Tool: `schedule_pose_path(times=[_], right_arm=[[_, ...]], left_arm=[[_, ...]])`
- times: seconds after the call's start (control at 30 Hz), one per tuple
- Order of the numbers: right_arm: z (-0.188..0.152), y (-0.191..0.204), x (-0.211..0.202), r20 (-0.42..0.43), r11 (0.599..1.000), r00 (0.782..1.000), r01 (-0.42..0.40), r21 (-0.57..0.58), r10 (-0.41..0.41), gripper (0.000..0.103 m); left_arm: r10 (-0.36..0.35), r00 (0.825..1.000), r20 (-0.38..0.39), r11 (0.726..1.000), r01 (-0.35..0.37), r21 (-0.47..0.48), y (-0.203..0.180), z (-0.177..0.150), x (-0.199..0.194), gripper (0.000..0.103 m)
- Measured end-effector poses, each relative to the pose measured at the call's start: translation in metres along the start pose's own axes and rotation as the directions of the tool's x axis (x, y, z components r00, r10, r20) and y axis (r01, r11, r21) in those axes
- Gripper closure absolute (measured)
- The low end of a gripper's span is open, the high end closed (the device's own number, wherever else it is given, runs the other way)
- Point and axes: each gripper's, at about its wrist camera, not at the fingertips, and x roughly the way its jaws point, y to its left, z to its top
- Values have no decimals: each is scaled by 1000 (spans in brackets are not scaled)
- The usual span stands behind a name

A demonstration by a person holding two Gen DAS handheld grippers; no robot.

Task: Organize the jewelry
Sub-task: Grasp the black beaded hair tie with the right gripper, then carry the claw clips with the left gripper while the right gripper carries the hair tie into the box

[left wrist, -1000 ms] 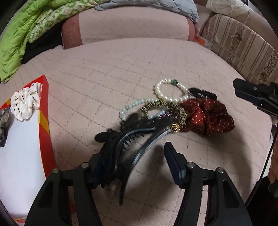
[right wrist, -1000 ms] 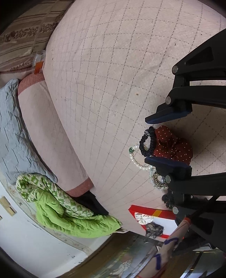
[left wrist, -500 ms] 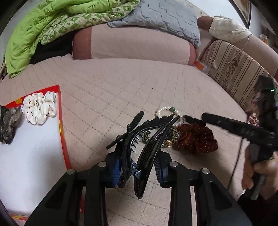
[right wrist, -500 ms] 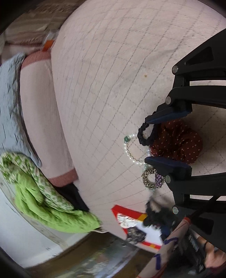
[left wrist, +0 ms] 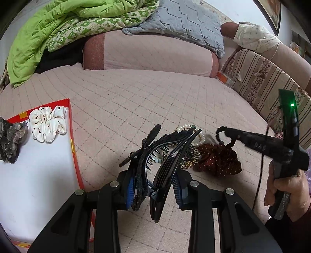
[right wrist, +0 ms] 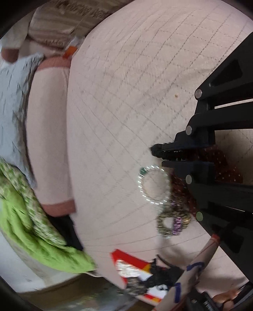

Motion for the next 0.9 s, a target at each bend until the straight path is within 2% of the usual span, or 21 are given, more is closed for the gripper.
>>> schedule_pose_path(times=[0.13, 0.2, 0.3, 0.5, 0.9], right_arm=[[2, -15, -20, 89, 988, 991, -113, 103, 104, 93], [4, -11, -31, 147, 983, 980, -151, 100, 136, 93], [6, -2, -38, 185, 978, 967, -191, 83, 173, 93], [6, 16, -39, 187, 963, 953, -256, 78, 238, 93], [-1, 77, -42, 181, 944, 929, -330, -1, 324, 93]], left_arm=[[6, 1000, 20, 1000, -6, -1, 3, 1, -7, 71], [7, 1000, 25, 1000, -7, -7, 4, -1, -10, 71], [16, 999, 33, 1000, -15, -8, 5, -1, -14, 71], [35, 998, 47, 999, -34, -25, 14, -2, -24, 71], [65, 996, 69, 995, -59, -76, 43, -10, -47, 71]])
